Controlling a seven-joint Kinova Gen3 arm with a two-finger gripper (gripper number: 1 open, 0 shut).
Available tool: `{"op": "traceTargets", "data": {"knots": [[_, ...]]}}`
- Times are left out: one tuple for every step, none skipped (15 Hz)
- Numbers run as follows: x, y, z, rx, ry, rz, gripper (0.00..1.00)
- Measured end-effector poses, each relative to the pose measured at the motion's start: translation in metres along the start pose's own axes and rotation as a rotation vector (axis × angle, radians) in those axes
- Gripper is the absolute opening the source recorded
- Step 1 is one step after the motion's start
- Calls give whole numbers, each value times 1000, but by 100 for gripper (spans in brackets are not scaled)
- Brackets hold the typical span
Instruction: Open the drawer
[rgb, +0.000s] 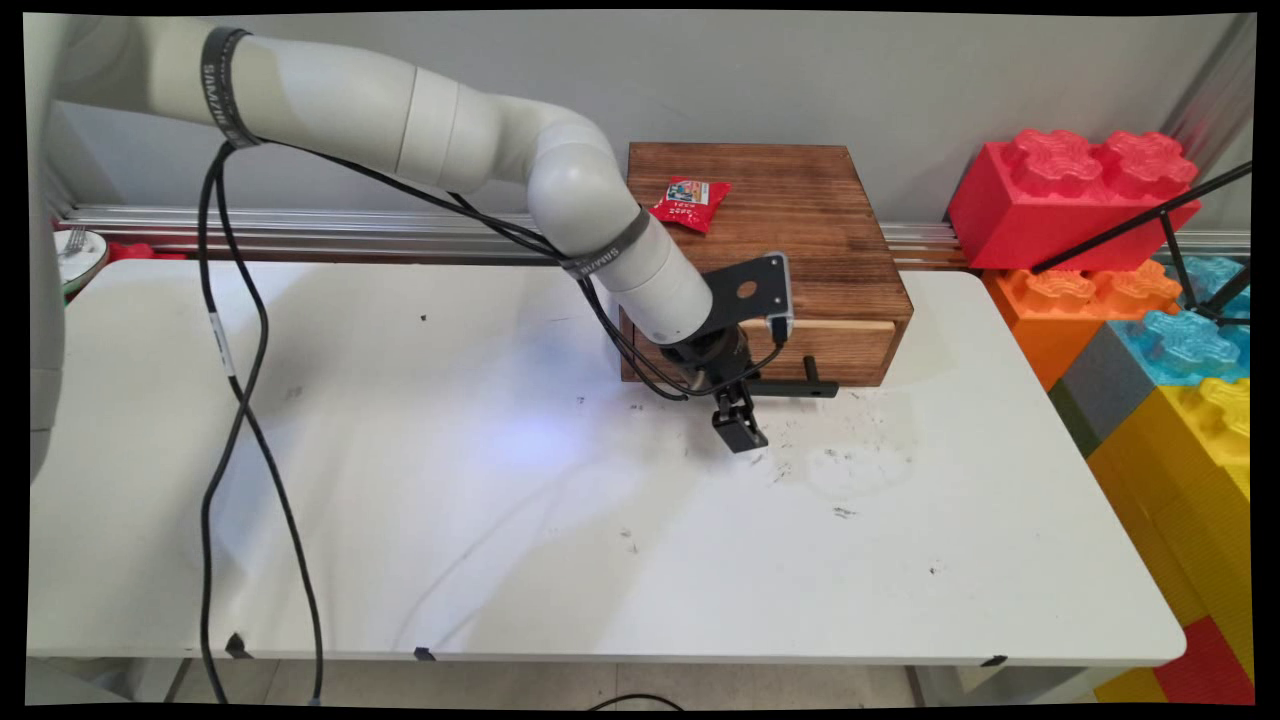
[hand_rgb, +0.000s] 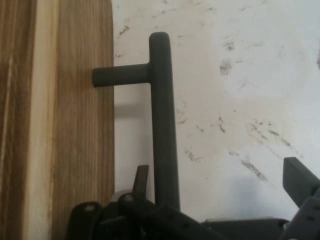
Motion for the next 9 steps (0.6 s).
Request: {"op": "traceTargets", "data": {"knots": [[0,1,2,0,0,0,100],[0,1,3,-1,1,1,100],[1,3,4,-3,2,1,100],[2,4,6,-5,4,1,100],[1,6,6,-7,4,1,100],[2,8,8,-10,5,1,100],[2,10,8,-13,6,3,100],[2,13,9,-15,6,3,100],[2,16,9,-19,7,4,100]]}}
